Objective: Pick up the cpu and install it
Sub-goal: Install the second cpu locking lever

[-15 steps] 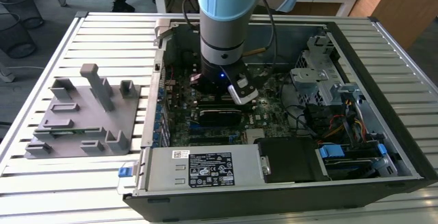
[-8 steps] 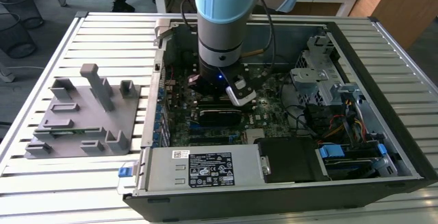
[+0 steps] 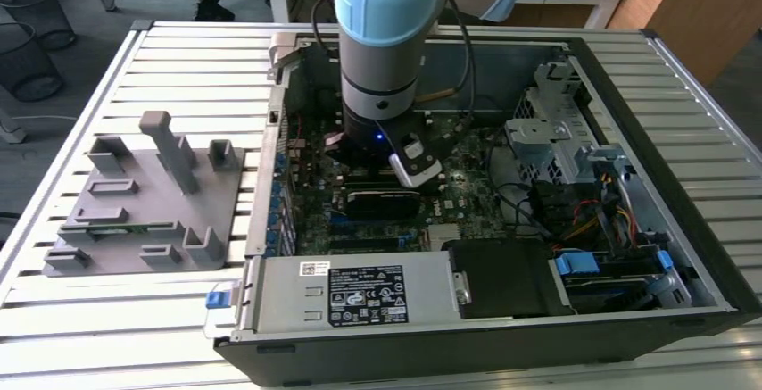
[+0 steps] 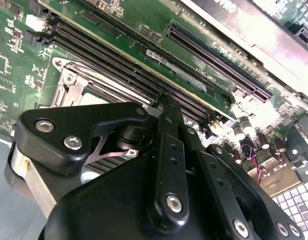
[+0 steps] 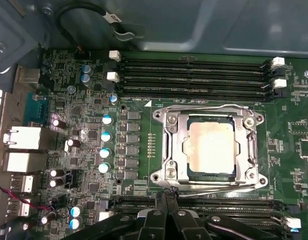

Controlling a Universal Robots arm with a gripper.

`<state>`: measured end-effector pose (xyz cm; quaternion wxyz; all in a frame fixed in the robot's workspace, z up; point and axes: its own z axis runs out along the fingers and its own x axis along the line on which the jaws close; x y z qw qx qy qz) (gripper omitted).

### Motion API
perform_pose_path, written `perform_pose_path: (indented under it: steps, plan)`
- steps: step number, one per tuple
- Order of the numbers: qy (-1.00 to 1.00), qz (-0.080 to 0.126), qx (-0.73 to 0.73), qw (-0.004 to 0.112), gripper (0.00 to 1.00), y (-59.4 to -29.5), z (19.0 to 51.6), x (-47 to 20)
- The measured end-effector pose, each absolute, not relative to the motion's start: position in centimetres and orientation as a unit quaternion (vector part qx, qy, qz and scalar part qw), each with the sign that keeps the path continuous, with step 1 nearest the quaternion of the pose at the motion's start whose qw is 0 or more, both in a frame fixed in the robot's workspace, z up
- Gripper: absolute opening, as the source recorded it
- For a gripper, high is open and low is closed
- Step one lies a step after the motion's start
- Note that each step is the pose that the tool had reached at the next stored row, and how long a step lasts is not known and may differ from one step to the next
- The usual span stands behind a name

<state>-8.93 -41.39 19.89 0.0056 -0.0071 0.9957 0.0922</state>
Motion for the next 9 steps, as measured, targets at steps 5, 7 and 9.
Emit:
perform_pose_path:
  steps: [5, 7, 9]
  plan:
    - [0.995, 0.098, -0.007, 0.006, 0.11, -41.38, 19.63, -9.09]
    - [0.995, 0.102, -0.007, 0.006, 0.11, -41.38, 19.58, -9.15]
    - [0.995, 0.104, -0.007, 0.006, 0.11, -41.38, 19.54, -9.23]
